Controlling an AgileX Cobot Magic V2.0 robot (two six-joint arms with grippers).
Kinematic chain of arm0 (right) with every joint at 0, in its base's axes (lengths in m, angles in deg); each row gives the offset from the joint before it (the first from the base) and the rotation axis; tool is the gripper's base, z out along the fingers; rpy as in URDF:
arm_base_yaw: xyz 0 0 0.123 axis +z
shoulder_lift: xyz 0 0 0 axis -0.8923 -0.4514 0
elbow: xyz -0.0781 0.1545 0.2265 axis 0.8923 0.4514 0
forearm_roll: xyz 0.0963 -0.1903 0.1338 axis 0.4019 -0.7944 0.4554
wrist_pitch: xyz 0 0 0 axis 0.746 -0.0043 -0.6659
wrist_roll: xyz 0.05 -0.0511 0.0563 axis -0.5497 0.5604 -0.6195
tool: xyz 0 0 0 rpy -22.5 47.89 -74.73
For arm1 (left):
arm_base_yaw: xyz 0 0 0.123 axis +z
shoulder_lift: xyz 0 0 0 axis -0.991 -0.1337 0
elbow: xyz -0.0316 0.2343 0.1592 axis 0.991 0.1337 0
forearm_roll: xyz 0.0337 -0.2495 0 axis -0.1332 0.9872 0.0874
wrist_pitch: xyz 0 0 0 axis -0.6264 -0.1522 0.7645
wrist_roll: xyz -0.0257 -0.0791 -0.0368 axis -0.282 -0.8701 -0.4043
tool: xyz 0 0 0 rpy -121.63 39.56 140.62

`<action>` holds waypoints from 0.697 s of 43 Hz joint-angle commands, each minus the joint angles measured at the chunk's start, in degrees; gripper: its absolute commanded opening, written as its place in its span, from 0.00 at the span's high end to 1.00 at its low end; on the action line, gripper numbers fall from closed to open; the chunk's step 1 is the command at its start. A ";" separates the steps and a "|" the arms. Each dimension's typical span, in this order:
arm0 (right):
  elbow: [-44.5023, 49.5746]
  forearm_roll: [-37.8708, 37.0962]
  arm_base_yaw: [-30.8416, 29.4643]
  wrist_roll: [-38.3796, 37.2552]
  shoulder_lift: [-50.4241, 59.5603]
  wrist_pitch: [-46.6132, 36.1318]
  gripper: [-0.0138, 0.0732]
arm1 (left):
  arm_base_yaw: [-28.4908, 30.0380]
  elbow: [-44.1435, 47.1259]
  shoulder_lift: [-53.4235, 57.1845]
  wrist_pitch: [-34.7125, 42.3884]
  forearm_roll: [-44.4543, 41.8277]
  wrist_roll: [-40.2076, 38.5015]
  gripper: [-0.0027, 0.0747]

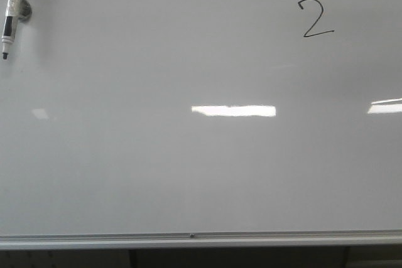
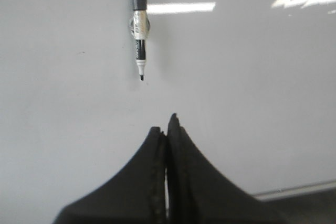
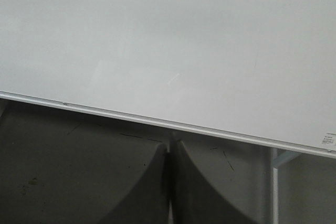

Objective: Write number 2 on whiteboard

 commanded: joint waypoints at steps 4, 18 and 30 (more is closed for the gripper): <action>-1.29 -0.37 -0.32 0.23 -0.17 -3.84 0.92 | 5.26 12.93 8.41 20.90 0.57 -0.02 0.99; -1.29 -0.37 -0.32 0.23 -0.17 -3.84 0.92 | 11.15 31.85 19.40 38.47 1.43 -0.02 0.99; -1.29 -0.37 -0.32 0.23 -0.17 -3.84 0.92 | 11.51 36.72 22.62 41.47 1.60 -0.02 0.99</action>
